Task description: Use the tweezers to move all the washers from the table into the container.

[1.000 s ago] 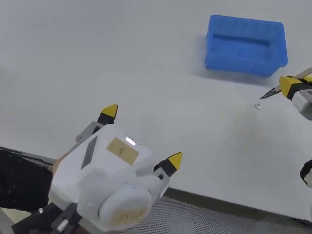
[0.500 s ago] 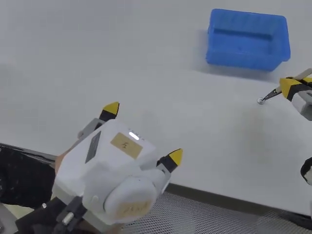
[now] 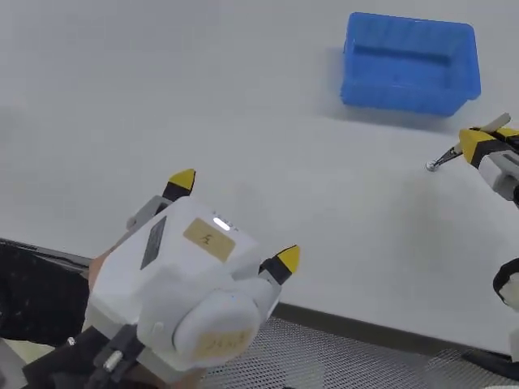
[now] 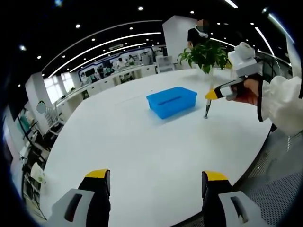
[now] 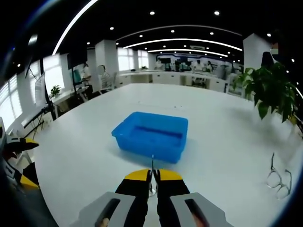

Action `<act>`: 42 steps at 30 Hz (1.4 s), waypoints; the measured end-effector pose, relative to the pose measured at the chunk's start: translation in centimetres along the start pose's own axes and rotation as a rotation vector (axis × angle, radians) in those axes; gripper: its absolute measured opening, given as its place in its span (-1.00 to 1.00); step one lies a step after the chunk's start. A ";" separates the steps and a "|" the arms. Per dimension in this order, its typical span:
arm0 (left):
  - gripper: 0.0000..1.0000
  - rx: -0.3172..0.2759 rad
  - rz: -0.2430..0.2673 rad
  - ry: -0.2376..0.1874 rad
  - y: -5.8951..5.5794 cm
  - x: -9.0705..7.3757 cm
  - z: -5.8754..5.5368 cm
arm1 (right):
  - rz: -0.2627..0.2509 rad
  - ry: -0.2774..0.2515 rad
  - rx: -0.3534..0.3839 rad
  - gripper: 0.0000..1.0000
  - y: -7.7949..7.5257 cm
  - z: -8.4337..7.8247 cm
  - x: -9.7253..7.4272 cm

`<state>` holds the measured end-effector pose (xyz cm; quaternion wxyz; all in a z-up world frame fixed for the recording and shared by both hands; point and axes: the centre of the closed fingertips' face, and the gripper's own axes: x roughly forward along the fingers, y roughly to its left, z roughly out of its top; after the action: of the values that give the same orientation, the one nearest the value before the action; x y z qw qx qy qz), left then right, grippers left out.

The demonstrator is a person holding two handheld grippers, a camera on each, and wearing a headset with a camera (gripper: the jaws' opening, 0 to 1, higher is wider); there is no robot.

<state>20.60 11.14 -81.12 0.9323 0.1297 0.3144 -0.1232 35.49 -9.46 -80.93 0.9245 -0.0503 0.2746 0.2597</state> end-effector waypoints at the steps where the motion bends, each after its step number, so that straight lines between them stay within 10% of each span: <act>1: 0.60 0.001 -0.001 0.002 0.0 0.0 0.0 | -0.002 -0.002 -0.007 -0.97 0.2 -0.1 -0.1; 15: 0.58 0.004 -0.006 0.013 -0.1 0.1 -0.2 | -0.032 -0.002 -0.153 -1.00 0.2 0.1 0.3; 42: 0.57 0.008 -0.011 0.003 -0.2 0.2 0.0 | -0.024 -0.019 -0.035 -1.00 0.1 3.2 -1.1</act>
<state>20.63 10.92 -81.28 0.9306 0.1319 0.3159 -0.1294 36.22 -9.14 -77.69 0.9290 -0.0674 0.2606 0.2538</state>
